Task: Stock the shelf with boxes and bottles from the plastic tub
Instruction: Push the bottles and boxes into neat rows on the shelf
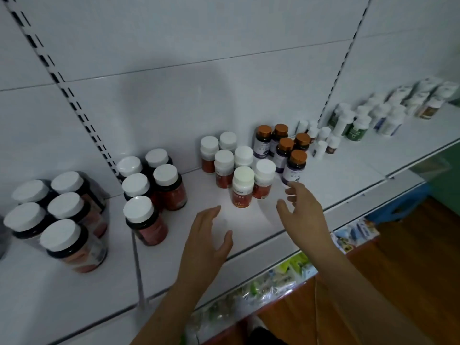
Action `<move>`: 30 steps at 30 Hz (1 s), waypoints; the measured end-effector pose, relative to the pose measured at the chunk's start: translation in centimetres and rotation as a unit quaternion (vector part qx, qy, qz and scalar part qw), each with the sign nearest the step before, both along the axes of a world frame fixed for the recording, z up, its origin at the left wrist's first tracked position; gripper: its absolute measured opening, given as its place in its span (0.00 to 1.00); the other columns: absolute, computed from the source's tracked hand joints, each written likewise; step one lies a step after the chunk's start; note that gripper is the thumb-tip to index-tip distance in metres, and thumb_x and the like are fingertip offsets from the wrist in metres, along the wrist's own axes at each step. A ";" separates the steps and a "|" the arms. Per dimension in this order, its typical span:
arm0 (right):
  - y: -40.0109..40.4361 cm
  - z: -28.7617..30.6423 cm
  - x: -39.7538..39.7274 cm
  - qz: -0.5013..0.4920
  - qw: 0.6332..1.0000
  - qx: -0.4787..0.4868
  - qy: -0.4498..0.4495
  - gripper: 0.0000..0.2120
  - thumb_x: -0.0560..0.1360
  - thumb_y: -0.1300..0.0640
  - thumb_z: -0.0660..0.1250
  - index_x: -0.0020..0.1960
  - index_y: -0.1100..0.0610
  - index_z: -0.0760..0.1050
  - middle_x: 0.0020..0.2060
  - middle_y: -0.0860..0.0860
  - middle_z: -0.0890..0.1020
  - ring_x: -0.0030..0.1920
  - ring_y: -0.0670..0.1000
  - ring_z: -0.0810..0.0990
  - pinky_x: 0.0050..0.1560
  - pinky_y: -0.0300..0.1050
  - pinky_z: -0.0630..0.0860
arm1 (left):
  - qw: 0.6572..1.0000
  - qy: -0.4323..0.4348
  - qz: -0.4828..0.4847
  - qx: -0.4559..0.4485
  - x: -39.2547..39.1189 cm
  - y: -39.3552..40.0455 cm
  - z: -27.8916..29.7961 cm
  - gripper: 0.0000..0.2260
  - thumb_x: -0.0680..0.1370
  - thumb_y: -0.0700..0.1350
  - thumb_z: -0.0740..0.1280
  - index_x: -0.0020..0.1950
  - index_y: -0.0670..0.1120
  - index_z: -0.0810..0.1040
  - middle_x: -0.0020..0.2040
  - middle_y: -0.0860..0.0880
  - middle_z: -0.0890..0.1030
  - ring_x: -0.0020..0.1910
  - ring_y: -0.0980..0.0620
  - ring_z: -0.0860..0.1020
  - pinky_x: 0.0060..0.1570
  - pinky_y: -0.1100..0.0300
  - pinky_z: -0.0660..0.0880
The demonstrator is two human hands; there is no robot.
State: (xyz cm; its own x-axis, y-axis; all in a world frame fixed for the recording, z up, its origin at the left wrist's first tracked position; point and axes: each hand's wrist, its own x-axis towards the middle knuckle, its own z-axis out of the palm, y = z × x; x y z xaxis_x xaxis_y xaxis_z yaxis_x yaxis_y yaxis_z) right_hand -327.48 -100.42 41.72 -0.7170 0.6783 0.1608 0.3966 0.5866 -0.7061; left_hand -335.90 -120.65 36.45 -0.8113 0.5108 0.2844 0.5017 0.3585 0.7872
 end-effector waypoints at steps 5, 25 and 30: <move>3.2 -2.6 -2.7 0.093 0.991 -0.071 -0.070 0.34 0.80 0.54 0.65 0.80 0.55 0.52 0.75 0.54 0.66 0.72 0.55 0.69 0.71 0.48 0.67 | 0.996 -0.054 0.016 -0.068 -2.1 4.6 -0.9 0.42 0.76 0.55 0.71 0.81 0.48 0.48 0.78 0.49 0.59 0.76 0.53 0.60 0.74 0.58 0.60; 9.7 -8.0 -14.6 0.376 0.921 0.070 -0.071 0.47 0.71 0.26 0.50 0.81 0.50 0.44 0.80 0.45 0.52 0.79 0.45 0.47 0.78 0.51 0.40 | 0.978 0.061 0.128 -0.154 -9.9 10.6 -1.2 0.33 0.67 0.57 0.71 0.70 0.51 0.69 0.62 0.57 0.74 0.63 0.56 0.73 0.61 0.59 0.71; 10.0 -8.0 -14.9 0.398 0.911 0.077 -0.068 0.47 0.70 0.24 0.48 0.80 0.49 0.46 0.79 0.44 0.55 0.79 0.45 0.48 0.78 0.54 0.40 | 0.974 0.089 0.135 -0.157 -9.8 10.6 -1.0 0.28 0.67 0.58 0.71 0.64 0.49 0.74 0.56 0.59 0.73 0.58 0.62 0.71 0.58 0.76 0.60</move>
State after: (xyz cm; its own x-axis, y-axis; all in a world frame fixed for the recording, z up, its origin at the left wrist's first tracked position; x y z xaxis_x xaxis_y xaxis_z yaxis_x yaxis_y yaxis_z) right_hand -342.40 -90.39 33.72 -0.9926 -0.0898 0.0822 -0.1206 0.8150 -0.5668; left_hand -345.68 -110.07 35.46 -0.8805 0.3700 0.2964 0.4738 0.7059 0.5265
